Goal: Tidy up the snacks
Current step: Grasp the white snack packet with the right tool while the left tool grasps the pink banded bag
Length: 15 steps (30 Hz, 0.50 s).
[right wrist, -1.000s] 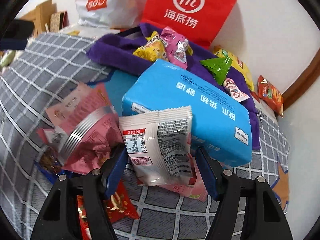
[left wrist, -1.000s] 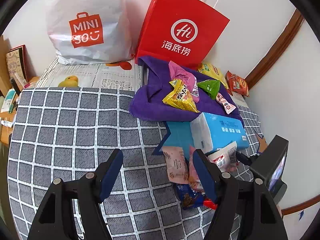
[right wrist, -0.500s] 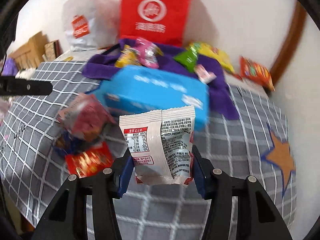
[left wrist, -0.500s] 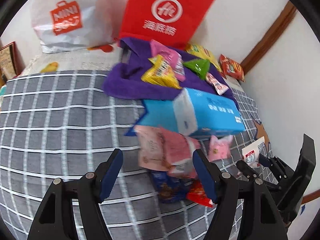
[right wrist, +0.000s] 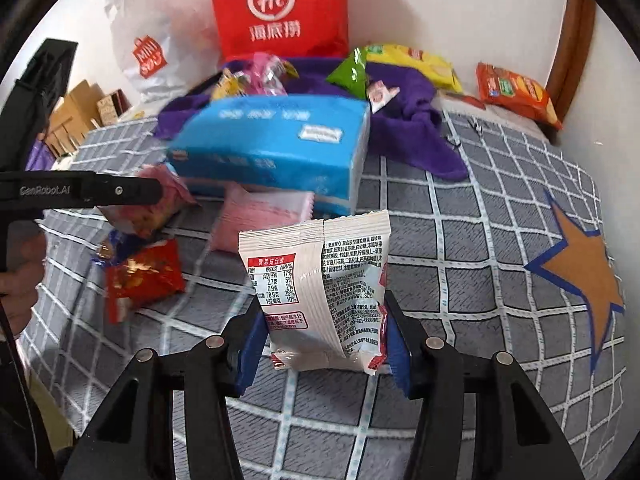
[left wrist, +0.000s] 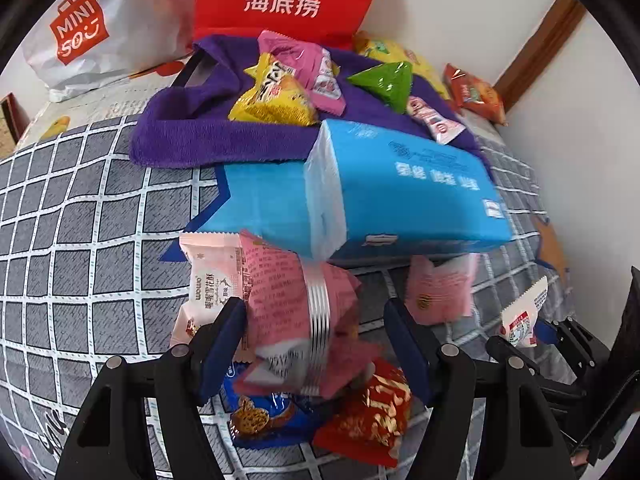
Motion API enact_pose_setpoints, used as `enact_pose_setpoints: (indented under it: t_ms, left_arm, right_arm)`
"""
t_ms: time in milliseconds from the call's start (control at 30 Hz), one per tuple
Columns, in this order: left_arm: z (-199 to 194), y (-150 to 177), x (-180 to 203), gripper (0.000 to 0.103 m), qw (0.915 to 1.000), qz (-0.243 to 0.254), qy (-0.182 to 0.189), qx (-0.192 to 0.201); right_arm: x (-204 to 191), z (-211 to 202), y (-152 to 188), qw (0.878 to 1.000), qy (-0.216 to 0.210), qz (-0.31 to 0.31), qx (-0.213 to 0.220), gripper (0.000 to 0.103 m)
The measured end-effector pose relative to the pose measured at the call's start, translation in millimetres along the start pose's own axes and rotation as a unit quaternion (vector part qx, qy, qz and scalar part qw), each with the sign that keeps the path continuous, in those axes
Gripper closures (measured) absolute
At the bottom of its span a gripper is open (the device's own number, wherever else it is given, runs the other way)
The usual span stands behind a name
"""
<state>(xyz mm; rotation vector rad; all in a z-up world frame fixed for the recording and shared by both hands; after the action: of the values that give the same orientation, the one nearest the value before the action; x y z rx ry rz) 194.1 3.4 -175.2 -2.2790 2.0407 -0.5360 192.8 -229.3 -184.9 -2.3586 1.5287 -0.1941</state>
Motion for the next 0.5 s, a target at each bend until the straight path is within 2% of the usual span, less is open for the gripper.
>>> enact_pose_setpoints:
  t_ms: [33, 67, 133, 200, 367, 467, 500]
  left_arm:
    - [2, 1, 1, 0.04, 1.0, -0.004, -0.003, 0.0]
    - [3, 1, 2, 0.05, 1.0, -0.007, -0.007, -0.002]
    - [5, 3, 5, 0.053, 0.9999, -0.007, -0.01, -0.001]
    - [4, 5, 6, 0.061, 0.9999, -0.003, -0.015, 0.002]
    - [-2, 8, 5, 0.063, 0.9999, -0.006, -0.012, 0.0]
    - [1, 7, 2, 0.059, 0.9998, -0.018, -0.008, -0.001]
    - [2, 6, 2, 0.055, 0.9998, -0.02, -0.008, -0.001]
  right_arm:
    - [1, 4, 0, 1.0, -0.007, 0.001, -0.002, 0.05]
    - [2, 8, -1, 1.0, -0.011, 0.003, -0.005, 0.05]
    - [4, 12, 0, 1.0, -0.018, 0.008, -0.006, 0.048]
    - [5, 11, 1, 1.0, -0.02, 0.008, 0.001, 0.048]
    - [12, 6, 5, 0.999, -0.03, 0.022, 0.007, 0.045]
    - [15, 8, 5, 0.999, -0.041, 0.033, 0.01, 0.041]
    - [16, 10, 5, 0.999, -0.035, 0.035, 0.012, 0.041]
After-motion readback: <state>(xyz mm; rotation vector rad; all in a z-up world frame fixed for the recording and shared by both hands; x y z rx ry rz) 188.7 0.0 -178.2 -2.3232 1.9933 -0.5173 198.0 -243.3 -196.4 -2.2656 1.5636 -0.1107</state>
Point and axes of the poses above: each gripper's, at about its wrist camera, not at the fingertips, and z roughly the way its jaws point, x to its right, y to its underside, the point moved 1 cm from there along z, roughly the way its jaws point, and after that the axes turned 8 degrees about -x, right-handed, at the moved point
